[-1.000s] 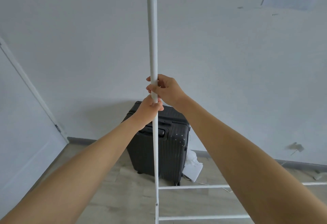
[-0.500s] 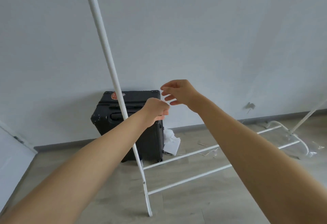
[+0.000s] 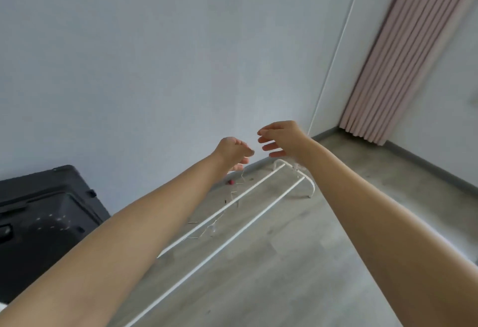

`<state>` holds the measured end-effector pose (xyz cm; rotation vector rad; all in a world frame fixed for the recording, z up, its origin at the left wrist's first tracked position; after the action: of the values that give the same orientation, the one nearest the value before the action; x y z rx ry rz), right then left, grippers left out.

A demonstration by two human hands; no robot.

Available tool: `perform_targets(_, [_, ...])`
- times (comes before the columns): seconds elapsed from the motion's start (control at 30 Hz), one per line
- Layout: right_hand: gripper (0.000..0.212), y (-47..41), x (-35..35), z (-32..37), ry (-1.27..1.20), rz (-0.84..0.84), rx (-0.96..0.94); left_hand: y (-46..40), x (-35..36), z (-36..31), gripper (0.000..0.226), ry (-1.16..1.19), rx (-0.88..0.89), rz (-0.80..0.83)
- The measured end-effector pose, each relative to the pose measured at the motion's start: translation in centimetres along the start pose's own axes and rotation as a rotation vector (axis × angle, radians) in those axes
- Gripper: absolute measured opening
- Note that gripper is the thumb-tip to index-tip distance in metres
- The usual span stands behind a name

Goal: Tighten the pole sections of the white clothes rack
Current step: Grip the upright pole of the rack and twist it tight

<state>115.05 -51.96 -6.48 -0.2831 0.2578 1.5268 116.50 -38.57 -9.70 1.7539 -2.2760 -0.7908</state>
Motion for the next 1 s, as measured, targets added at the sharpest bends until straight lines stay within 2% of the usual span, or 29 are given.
perform_targets(0.1, [0.013, -2.7, -7.1, -2.6, 0.003, -0.087, 0.033, -4.1, 4.8, -3.4, 0.01, -0.031, 0.011, 0.021])
perform_targets(0.3, [0.013, -11.3, -18.0, -5.8, 0.025, -0.235, -0.015, -13.7, 11.6, -11.0, 0.014, -0.015, 0.034, 0.051])
perform_targets(0.4, [0.005, -17.0, -23.2, -6.3, 0.032, -0.293, -0.062, -19.5, 14.6, -16.1, 0.016, -0.023, 0.079, 0.086])
perform_targets(0.5, [0.018, -22.4, -28.7, -6.7, 0.034, -0.339, -0.088, -25.2, 18.1, -22.2, 0.014, -0.036, 0.141, 0.131])
perform_targets(0.7, [0.036, -30.6, -38.9, -9.1, 0.07, -0.317, -0.061, -34.6, 25.5, -31.5, 0.015, -0.114, 0.201, 0.105])
perform_targets(0.83, [0.048, -37.3, -45.8, -11.4, 0.037, -0.274, -0.094, -40.4, 30.5, -36.3, 0.034, -0.168, 0.229, 0.069])
perform_targets(0.9, [0.054, -40.8, -48.0, -12.1, 0.02, -0.233, -0.125, -43.0, 32.2, -38.2, 0.016, -0.167, 0.233, 0.04])
perform_targets(1.0, [0.06, -46.6, -50.5, -12.9, -0.019, -0.132, -0.175, -46.9, 34.3, -41.0, 0.044, -0.124, 0.218, -0.018])
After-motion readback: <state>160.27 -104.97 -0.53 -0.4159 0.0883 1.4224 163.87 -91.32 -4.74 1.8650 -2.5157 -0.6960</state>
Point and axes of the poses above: each hand's wrist, its own y-axis away from the middle knuckle, its own x-axis out of the palm, z = x × y, the point moved 4 cm from there along -y, towards the middle knuckle, and after that the axes turned 12 degrees about -x, right-handed, at the moved point
